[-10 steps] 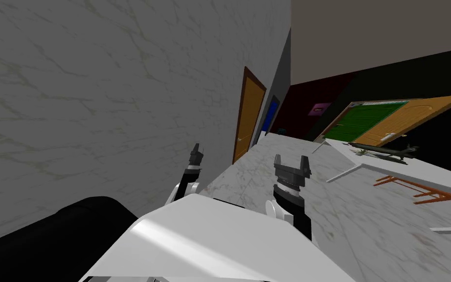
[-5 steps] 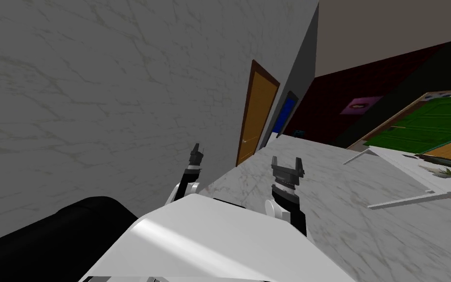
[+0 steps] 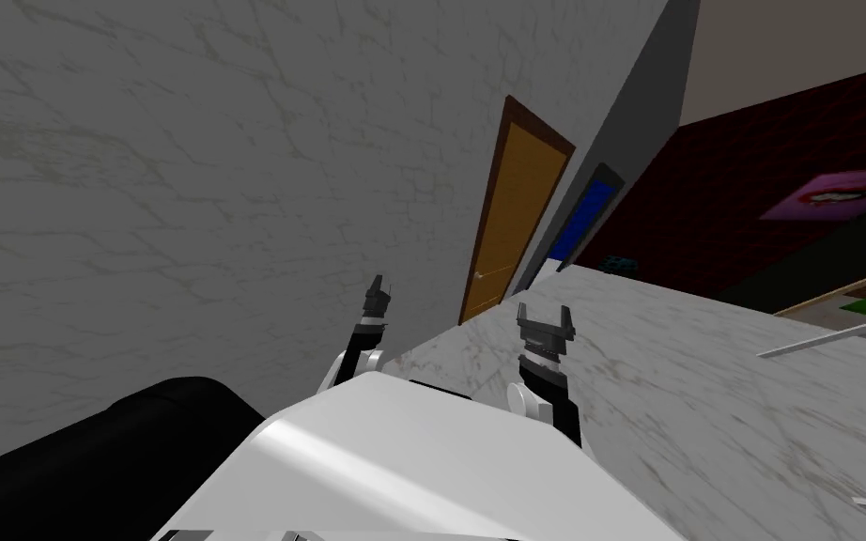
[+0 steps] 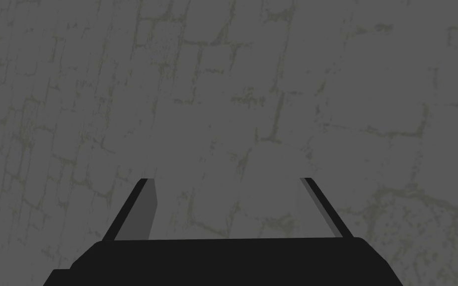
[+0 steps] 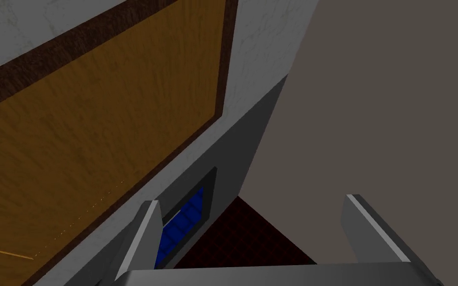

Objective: Pull the door open

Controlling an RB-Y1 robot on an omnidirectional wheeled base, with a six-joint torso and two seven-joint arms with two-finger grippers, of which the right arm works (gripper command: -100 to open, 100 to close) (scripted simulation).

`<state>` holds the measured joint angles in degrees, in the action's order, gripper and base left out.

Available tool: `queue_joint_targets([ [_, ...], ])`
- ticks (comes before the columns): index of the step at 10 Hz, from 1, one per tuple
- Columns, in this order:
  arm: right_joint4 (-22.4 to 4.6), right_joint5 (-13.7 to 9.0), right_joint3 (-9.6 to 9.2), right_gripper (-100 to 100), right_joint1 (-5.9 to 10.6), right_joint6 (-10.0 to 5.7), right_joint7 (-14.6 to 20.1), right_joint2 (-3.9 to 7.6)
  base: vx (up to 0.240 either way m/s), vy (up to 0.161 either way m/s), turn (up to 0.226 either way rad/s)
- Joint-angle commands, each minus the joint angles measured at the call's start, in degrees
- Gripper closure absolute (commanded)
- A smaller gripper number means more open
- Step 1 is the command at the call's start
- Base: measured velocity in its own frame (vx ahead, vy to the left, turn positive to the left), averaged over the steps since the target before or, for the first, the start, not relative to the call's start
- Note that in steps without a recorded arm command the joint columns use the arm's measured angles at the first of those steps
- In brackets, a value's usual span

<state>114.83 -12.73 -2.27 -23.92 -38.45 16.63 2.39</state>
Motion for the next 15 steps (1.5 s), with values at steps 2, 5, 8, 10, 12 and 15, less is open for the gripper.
queue_joint_targets([
  [2, -3.0, -1.38, 0.21, -100, 1.1, -0.77, 1.76, 0.56, 0.068, -0.111, 0.192],
  [5, -7.95, -4.13, 0.51, -100, 2.75, -1.65, 5.13, 1.52, 0.081, -0.151, 0.344],
  [8, -11.18, -5.93, 0.71, -100, 3.82, -2.23, 7.33, 2.02, 0.059, -0.153, 0.198],
  [10, -13.33, -7.12, 0.84, -100, 4.54, -2.61, 8.79, 2.35, 0.043, -0.122, 0.215],
  [12, -15.6, -8.38, 0.97, -100, 5.29, -3.02, 10.33, 2.63, 0.033, -0.143, 0.211],
  [15, -19.03, -10.3, 1.18, -100, 6.43, -3.63, 12.67, 3.04, 0.019, -0.125, 0.204],
])
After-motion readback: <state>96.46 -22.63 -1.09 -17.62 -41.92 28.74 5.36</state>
